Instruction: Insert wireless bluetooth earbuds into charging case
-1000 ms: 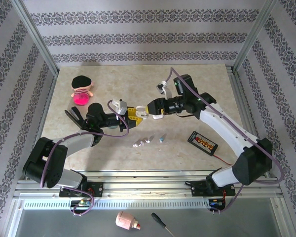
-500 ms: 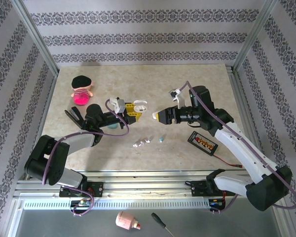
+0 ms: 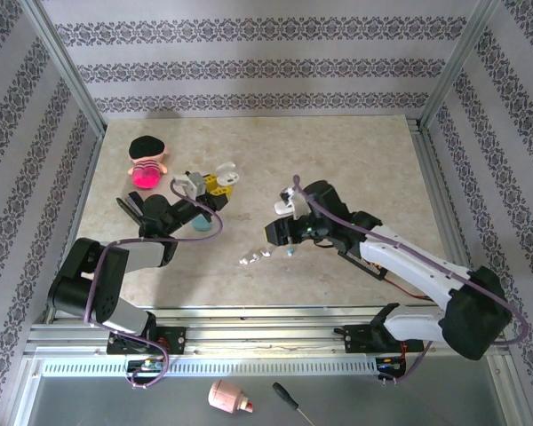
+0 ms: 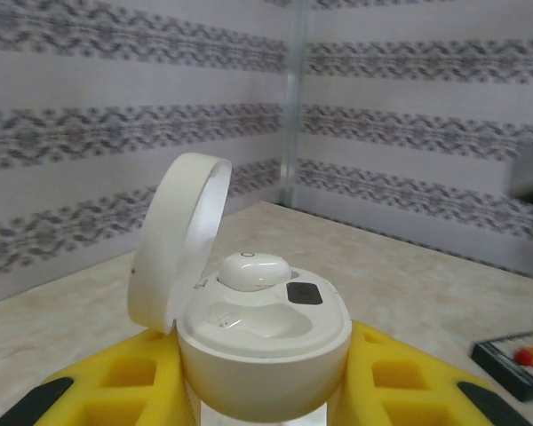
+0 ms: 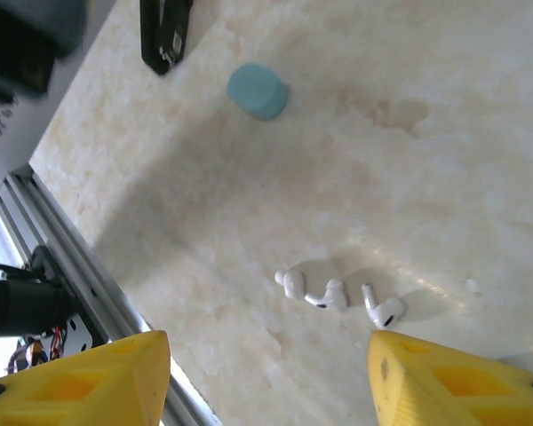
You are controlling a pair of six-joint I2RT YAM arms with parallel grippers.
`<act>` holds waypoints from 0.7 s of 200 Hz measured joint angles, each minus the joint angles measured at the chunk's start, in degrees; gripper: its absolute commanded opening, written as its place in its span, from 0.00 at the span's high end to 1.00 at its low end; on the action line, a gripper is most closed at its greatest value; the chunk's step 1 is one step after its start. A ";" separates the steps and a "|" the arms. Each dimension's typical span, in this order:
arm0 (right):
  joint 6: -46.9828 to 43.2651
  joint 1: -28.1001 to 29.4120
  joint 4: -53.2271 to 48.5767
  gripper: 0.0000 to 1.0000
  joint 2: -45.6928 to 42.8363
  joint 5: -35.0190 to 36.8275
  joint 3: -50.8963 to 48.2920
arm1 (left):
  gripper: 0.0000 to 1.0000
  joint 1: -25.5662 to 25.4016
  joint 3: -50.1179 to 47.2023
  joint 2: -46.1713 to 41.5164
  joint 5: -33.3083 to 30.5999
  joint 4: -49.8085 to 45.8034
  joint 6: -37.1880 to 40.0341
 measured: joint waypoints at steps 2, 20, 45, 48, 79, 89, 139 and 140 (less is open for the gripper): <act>0.04 0.46 0.26 0.42 0.46 0.11 -0.11 | 0.80 0.31 0.00 0.24 -0.26 0.26 -0.15; 0.98 3.98 2.32 0.47 4.55 1.73 -0.33 | 0.79 2.05 0.00 1.68 -1.18 1.68 -0.83; 1.38 7.76 2.91 0.53 11.82 2.49 1.49 | 0.79 3.28 0.07 2.01 -1.40 2.82 -1.64; 1.31 8.04 2.93 0.53 12.76 2.51 1.81 | 0.79 3.30 0.13 2.01 -1.38 2.93 -1.68; 2.54 9.29 2.75 0.57 21.46 0.81 6.01 | 0.80 3.50 1.22 2.14 -1.36 3.45 -1.92; 3.02 9.31 2.62 0.56 23.52 -0.11 7.19 | 0.80 3.50 1.55 2.43 -1.42 3.76 -1.92; 5.53 10.80 1.70 0.55 27.80 -4.28 9.68 | 0.80 5.35 1.81 3.50 -1.33 4.24 -1.92; 5.55 10.80 1.68 0.55 27.85 -4.33 9.70 | 0.80 5.38 1.81 3.52 -1.33 4.24 -1.92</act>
